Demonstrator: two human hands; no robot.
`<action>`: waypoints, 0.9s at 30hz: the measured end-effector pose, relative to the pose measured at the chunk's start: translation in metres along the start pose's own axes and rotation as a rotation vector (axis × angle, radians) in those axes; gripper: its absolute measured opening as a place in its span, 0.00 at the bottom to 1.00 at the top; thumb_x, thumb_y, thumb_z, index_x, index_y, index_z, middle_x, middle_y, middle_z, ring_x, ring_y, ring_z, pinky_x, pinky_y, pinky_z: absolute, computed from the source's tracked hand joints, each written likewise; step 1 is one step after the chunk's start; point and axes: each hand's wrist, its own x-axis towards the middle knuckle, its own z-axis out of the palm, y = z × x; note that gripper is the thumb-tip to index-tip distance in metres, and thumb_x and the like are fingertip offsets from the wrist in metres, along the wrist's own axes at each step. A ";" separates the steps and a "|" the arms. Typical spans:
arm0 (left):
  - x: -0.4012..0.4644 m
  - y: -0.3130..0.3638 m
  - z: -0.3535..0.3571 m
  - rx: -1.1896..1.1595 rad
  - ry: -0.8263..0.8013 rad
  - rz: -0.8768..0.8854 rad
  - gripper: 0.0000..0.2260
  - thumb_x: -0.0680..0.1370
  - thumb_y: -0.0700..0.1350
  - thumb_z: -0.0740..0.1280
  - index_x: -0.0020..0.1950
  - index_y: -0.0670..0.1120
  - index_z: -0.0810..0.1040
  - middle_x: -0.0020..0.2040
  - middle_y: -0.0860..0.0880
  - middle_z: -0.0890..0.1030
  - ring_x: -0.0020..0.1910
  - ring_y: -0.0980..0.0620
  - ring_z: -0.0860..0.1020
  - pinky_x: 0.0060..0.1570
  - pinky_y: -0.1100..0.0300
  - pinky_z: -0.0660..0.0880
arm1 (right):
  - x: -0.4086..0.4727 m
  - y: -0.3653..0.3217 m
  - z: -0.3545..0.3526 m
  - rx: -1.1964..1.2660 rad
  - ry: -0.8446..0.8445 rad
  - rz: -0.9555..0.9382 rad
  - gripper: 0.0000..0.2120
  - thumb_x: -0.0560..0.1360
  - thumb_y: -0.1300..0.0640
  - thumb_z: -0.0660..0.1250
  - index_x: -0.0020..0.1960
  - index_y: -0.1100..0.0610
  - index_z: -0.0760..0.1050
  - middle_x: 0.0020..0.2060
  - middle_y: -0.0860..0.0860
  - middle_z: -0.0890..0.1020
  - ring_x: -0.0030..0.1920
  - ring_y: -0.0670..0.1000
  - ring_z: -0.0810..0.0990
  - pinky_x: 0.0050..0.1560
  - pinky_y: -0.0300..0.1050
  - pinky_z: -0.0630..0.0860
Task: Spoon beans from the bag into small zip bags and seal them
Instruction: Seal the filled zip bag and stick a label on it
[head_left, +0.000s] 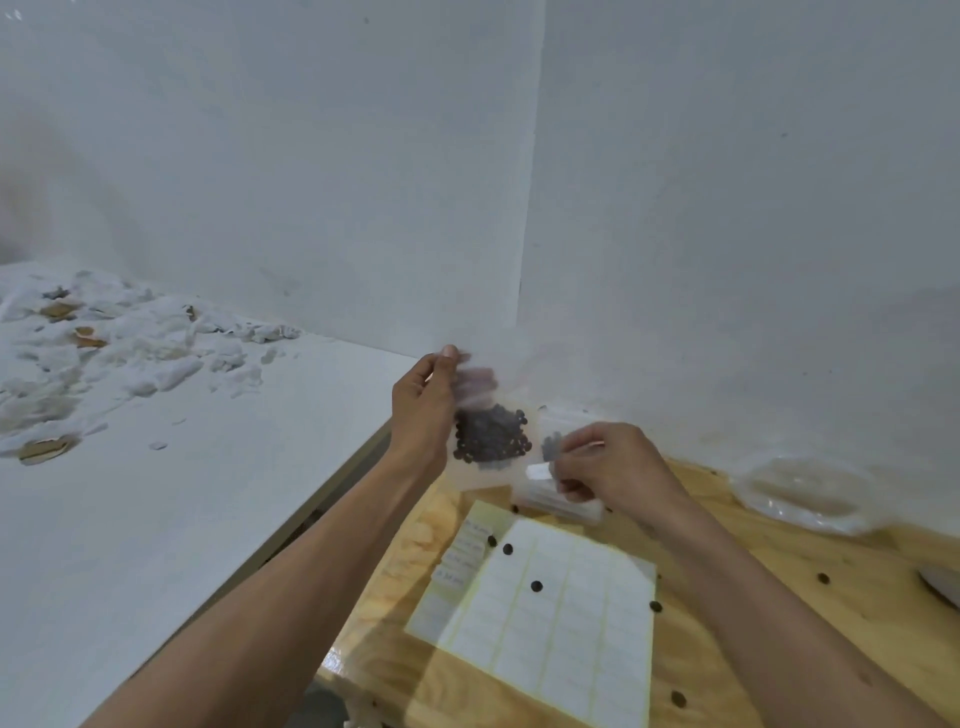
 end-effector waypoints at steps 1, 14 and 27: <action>0.000 -0.002 0.006 0.001 -0.014 0.001 0.12 0.85 0.48 0.63 0.55 0.40 0.80 0.47 0.39 0.87 0.48 0.39 0.86 0.53 0.44 0.82 | 0.003 -0.003 -0.008 0.044 0.028 -0.035 0.06 0.71 0.63 0.77 0.47 0.60 0.83 0.34 0.55 0.87 0.34 0.52 0.85 0.47 0.53 0.85; -0.031 -0.015 0.082 0.018 -0.240 -0.038 0.14 0.84 0.48 0.65 0.56 0.36 0.81 0.48 0.38 0.86 0.46 0.39 0.86 0.51 0.43 0.84 | 0.010 -0.015 -0.055 0.019 0.318 -0.289 0.02 0.74 0.55 0.77 0.44 0.52 0.85 0.36 0.47 0.86 0.34 0.45 0.84 0.36 0.37 0.80; -0.045 -0.014 0.099 0.088 -0.410 -0.006 0.11 0.74 0.39 0.76 0.55 0.39 0.82 0.47 0.40 0.87 0.48 0.41 0.87 0.54 0.52 0.82 | 0.006 -0.002 -0.073 -0.101 0.460 -0.247 0.06 0.72 0.47 0.77 0.44 0.48 0.83 0.36 0.43 0.84 0.39 0.43 0.83 0.45 0.48 0.83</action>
